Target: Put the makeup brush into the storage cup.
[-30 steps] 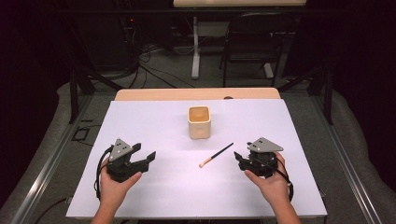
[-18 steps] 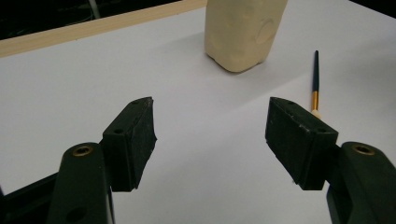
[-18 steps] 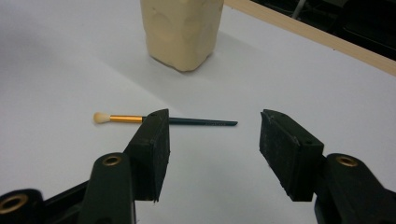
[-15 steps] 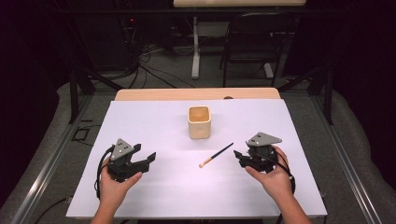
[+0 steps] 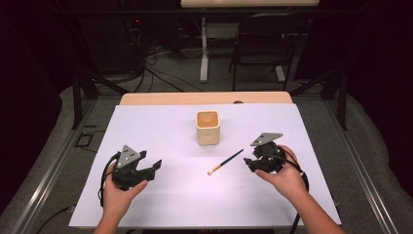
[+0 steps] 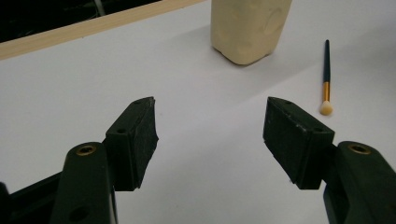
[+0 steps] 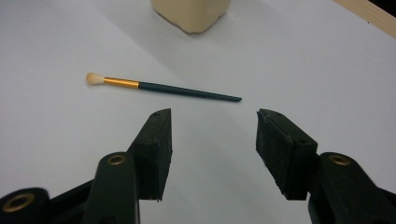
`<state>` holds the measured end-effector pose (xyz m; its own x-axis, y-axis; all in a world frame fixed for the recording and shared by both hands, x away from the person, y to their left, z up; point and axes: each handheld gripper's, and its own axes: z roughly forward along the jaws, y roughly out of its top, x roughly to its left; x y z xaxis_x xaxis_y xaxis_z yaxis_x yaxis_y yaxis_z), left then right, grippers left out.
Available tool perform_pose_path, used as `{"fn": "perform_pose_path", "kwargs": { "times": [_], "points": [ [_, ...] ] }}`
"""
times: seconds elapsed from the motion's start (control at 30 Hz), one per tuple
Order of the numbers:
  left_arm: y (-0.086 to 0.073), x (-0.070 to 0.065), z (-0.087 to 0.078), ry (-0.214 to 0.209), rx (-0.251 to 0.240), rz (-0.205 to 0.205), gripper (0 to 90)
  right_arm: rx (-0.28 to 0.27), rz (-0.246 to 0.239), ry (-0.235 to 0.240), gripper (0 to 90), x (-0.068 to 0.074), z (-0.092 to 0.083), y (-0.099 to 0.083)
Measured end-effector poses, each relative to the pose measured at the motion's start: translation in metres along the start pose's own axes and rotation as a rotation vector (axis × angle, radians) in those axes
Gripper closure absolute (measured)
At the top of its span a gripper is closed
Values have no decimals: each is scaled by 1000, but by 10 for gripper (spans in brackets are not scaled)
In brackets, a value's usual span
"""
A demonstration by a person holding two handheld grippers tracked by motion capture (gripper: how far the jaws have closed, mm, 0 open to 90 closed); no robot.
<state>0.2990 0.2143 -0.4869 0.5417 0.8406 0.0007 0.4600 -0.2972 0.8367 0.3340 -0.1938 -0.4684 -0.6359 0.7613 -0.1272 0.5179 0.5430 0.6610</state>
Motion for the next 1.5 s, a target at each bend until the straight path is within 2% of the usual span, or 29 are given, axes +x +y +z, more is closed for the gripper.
{"fn": "perform_pose_path", "kwargs": {
  "times": [0.37,0.6,0.77,0.87,0.93,1.07,1.17,1.37,1.4,1.5],
  "points": [
    [0,0,-1,-5,-10,-9,345,49,-11,40,452,-3,-1,19],
    [0,0,-2,-21,-16,-26,345,100,14,83,453,-9,2,30],
    [-1,2,-1,-26,-10,-37,344,153,31,98,453,-17,6,37],
    [-1,2,-1,-25,-10,-42,342,157,45,104,453,-20,8,39],
    [-1,2,-1,-24,-6,-43,342,182,40,100,453,-23,8,43],
    [-1,1,0,-27,-3,-42,342,193,43,103,446,-27,10,49],
    [-1,1,1,-29,1,-37,342,223,26,96,445,-29,15,56],
    [-2,2,1,-29,0,-42,342,233,8,107,445,-29,22,64],
    [-2,2,1,-29,2,-41,342,251,-15,111,446,-29,24,68],
    [-2,2,2,-30,7,-41,342,262,-38,119,450,-27,27,73]
  ]
}}
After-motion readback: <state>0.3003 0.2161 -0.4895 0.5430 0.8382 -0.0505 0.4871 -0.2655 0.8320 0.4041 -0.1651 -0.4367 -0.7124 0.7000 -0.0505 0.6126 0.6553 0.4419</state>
